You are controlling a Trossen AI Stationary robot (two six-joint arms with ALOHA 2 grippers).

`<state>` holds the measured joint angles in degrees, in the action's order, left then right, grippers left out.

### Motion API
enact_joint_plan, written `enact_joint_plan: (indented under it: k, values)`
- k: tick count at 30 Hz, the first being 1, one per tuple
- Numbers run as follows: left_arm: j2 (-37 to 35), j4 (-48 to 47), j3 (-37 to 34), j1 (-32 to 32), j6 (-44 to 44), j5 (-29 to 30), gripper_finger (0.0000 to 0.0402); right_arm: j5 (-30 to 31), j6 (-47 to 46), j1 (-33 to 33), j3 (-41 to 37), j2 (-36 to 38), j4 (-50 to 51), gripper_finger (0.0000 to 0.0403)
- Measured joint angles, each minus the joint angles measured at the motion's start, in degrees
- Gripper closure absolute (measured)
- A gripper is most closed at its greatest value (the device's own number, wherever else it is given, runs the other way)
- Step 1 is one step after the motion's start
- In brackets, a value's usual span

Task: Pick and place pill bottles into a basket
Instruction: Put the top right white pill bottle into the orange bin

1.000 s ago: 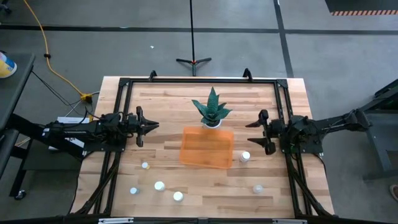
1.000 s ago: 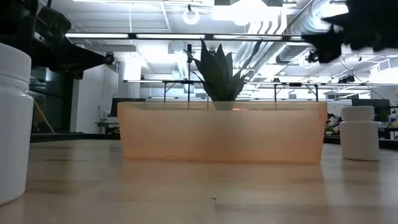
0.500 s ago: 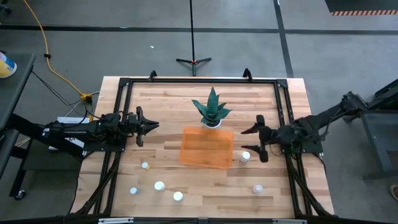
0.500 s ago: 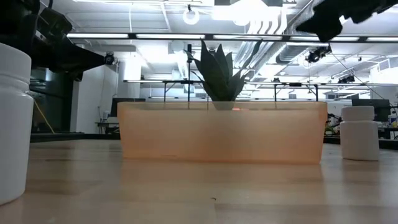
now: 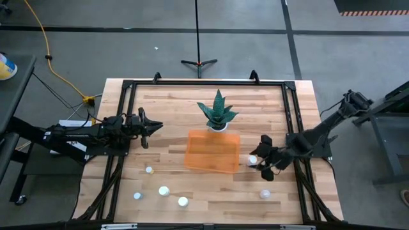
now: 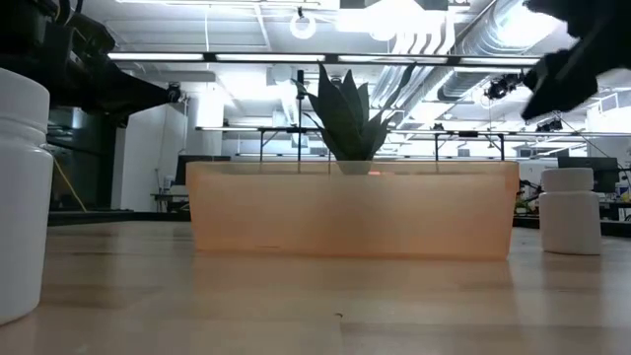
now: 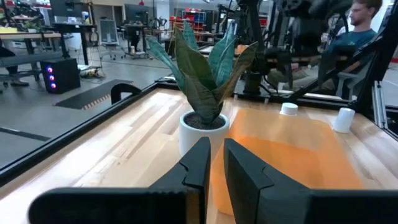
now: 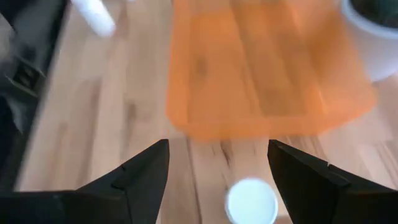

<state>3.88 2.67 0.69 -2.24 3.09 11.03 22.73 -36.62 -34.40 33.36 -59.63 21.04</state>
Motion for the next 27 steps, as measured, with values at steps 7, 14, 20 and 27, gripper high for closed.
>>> enact_joint_plan:
  k: [7, 14, 20, 27]
  values:
    - [0.0, 0.2, 0.0, 0.0, 0.0, 0.1, 0.0318, 0.1, 0.5, -0.1, 0.0, -6.8, 2.5, 0.0140]
    - [0.0, 0.2, 0.0, 0.0, 0.0, 0.2, 0.0318, -0.2, 0.5, -0.1, 0.0, -9.5, 2.3, 0.0140]
    - [0.0, 0.2, 0.0, 0.0, 0.0, 0.3, 0.0318, -0.7, 0.6, -0.1, 0.0, -9.8, 3.1, 0.0140]
    - [0.0, 0.2, 0.0, 0.0, 0.0, 0.3, 0.0318, 0.5, 0.6, -0.1, 0.0, -9.8, 5.9, 0.0140]
